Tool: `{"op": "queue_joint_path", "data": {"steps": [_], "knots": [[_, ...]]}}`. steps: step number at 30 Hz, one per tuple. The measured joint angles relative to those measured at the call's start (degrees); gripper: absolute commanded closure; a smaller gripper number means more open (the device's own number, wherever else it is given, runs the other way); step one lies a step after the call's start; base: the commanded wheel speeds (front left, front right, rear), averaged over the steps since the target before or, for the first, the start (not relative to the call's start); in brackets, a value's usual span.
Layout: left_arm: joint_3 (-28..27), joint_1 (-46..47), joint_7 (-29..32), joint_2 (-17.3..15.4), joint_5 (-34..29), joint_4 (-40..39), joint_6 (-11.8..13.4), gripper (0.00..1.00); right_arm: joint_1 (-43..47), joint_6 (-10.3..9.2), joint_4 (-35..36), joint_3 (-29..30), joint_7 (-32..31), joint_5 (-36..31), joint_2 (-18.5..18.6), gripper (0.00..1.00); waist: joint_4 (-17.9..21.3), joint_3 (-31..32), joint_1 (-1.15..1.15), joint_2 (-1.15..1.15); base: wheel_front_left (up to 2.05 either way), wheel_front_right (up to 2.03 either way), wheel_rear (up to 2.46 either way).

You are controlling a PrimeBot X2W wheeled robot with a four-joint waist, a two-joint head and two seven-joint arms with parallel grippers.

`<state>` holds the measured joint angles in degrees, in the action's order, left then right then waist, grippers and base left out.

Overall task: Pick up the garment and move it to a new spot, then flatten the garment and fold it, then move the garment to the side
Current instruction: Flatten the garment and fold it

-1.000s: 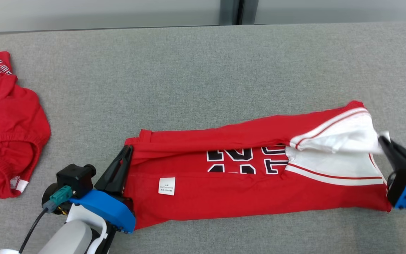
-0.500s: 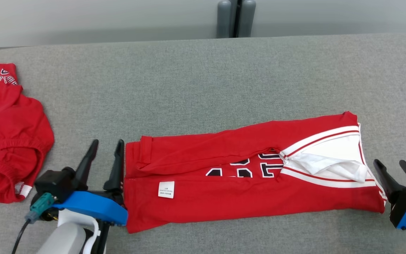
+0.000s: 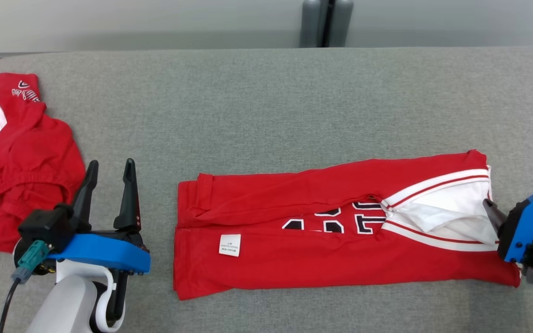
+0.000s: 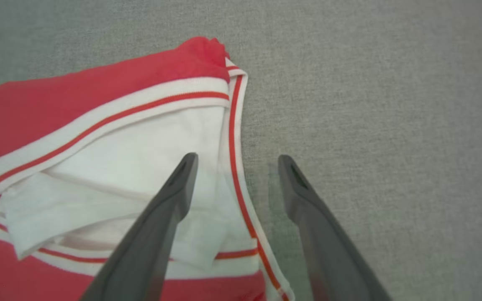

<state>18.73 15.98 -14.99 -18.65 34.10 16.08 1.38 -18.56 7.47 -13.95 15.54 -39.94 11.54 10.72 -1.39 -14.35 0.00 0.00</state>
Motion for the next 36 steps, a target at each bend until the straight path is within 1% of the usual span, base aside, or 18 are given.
{"op": "queue_joint_path", "data": {"steps": [4, 7, 10, 11, 12, 13, 18, 22, 26, 28, 32, 34, 36], "knots": [[-0.1, 0.4, 0.0, 0.7, -0.7, 1.0, -0.9, 0.00, -2.7, 0.01, -5.4, 1.4, -0.9, -1.7, -1.1, 0.00, -1.1, -0.6, 0.00, 0.00, 0.00, 0.00, 0.00], [-0.3, 0.5, 0.0, 1.3, -1.0, 1.8, -1.5, 0.00, -3.7, 0.01, -7.7, 1.5, -1.4, -1.8, -1.2, 0.00, -1.8, -0.9, 0.00, 0.00, 0.00, 0.00, 0.00], [-0.6, 0.5, 0.0, 2.0, -1.4, 2.4, -2.2, 0.00, -4.5, 0.01, -9.4, 2.1, -3.4, -2.3, -1.3, 0.00, -2.1, -0.8, 0.00, 0.00, 0.00, 0.00, 0.00], [-0.8, 0.5, 0.0, 2.3, -1.4, 2.5, -2.4, 0.00, -4.5, 0.01, -9.6, 2.3, -4.3, -2.1, -1.5, 0.04, -2.1, -0.7, 0.00, 0.00, 0.00, 0.00, 0.00], [-0.9, 0.5, 0.0, 2.5, -1.4, 2.7, -2.4, 0.00, -4.5, 0.01, -9.6, 2.4, -4.6, -1.7, -1.7, 0.63, -2.1, -0.6, 0.00, 0.00, 0.00, 0.00, 0.00], [-1.1, 0.5, 0.0, 2.6, -1.4, 2.9, -2.5, 0.00, -4.5, 0.00, -9.4, 2.2, -4.6, -1.5, -1.7, 1.00, -2.1, -0.5, 0.00, 0.00, 0.00, 0.00, 0.00], [-2.3, 0.2, 0.0, 2.8, -1.8, 3.1, -2.7, 0.00, -3.9, 0.01, -7.6, -0.2, -3.1, 0.8, -1.3, 1.00, -1.2, 0.0, 0.00, 0.00, 0.00, 0.00, 0.00], [-3.2, -0.9, 0.0, 3.0, -2.1, 2.8, -2.8, 0.00, -2.9, 0.02, -5.3, -0.2, -2.5, 1.5, 0.9, 1.00, -0.4, 1.0, 0.00, 0.00, 0.00, 0.00, 0.00], [-3.4, -2.0, 0.0, 3.2, -2.7, 2.2, -2.9, 0.00, -1.6, 0.02, -3.0, 2.3, -2.0, 0.4, 4.0, 1.00, 0.3, 2.1, 0.00, 0.00, 0.00, 0.00, 0.00], [-3.5, -2.5, 0.0, 3.2, -2.9, 1.6, -2.7, 0.00, -1.0, 0.02, -1.5, 3.6, -2.0, -1.2, 5.6, 1.00, 0.7, 2.6, 0.00, 0.00, 0.00, 0.00, 0.00], [-3.5, -3.4, 0.0, 3.3, -3.3, 1.0, -2.5, 0.00, -0.6, 0.02, 1.3, 6.3, -2.2, -3.5, 7.8, 1.00, 1.1, 3.4, 0.00, 0.00, 0.00, 0.00, 0.00], [-3.4, -3.7, 0.0, 3.4, -3.4, 0.8, -2.4, 0.00, -0.1, 0.01, 2.4, 7.7, -2.9, -4.0, 7.9, 1.00, 1.1, 3.7, 0.00, 0.00, 0.00, 0.00, 0.00], [-3.2, -4.1, 0.0, 3.5, -3.4, 0.7, -2.4, 0.00, 0.1, 0.01, 4.0, 8.7, -4.0, -4.4, 6.8, 1.00, 1.2, 4.1, 0.00, 0.00, 0.00, 0.00, 0.00]]}}
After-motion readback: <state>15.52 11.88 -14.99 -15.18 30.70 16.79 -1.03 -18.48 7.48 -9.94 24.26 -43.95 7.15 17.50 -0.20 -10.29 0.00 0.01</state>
